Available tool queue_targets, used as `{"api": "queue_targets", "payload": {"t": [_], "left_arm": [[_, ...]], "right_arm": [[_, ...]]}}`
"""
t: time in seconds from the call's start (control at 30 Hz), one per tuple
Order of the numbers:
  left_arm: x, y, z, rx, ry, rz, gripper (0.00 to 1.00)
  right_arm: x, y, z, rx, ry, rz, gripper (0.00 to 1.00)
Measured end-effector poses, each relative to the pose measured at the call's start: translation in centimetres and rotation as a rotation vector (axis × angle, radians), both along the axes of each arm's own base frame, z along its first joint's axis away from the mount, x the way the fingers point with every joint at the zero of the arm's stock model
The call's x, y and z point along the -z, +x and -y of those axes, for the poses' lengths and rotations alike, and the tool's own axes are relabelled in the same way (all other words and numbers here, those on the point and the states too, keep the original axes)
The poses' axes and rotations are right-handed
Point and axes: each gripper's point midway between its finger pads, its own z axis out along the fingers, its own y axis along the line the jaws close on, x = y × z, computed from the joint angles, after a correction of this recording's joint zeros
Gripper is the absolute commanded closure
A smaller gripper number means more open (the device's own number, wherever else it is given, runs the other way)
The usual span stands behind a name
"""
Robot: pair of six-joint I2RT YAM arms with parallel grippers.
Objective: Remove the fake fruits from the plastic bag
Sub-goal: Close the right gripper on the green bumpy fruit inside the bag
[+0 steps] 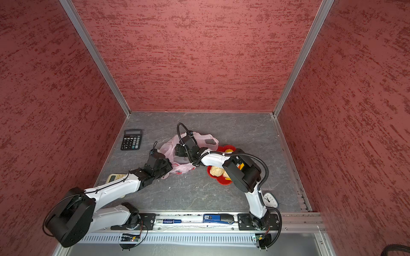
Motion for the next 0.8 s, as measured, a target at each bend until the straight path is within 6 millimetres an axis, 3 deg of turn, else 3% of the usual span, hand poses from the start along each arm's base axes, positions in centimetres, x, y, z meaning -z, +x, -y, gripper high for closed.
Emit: {"api": "queue_targets", "payload": {"t": [0.27, 0.8], "left_arm": [[0.0, 0.0, 0.1, 0.003, -0.003, -0.001, 0.99], [0.0, 0.0, 0.3, 0.012, -0.011, -0.003, 0.99]], "right_arm": [[2.3, 0.4, 0.5, 0.023, -0.018, -0.037, 0.2], [3.4, 2.0, -0.6, 0.041, 0.0, -0.046, 0.22]]}}
